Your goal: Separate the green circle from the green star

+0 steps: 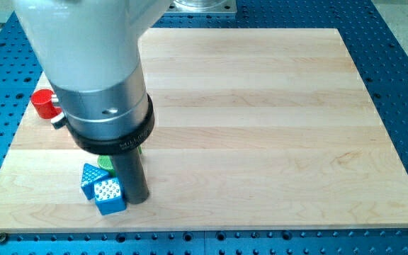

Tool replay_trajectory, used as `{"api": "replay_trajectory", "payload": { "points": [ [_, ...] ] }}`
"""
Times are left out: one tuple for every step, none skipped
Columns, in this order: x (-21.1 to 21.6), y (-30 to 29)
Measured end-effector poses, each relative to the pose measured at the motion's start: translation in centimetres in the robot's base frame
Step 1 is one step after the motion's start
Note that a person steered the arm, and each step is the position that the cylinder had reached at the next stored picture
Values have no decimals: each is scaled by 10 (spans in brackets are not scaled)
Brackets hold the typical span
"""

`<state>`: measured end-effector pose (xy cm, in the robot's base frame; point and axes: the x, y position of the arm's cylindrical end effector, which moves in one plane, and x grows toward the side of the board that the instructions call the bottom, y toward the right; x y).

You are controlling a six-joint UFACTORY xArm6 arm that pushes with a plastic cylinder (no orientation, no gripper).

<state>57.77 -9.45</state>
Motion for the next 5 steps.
{"api": "replay_trajectory", "payload": {
  "points": [
    [-12,0],
    [-18,0],
    [-18,0],
    [-19,-11],
    [-22,-19]
  ]
}}
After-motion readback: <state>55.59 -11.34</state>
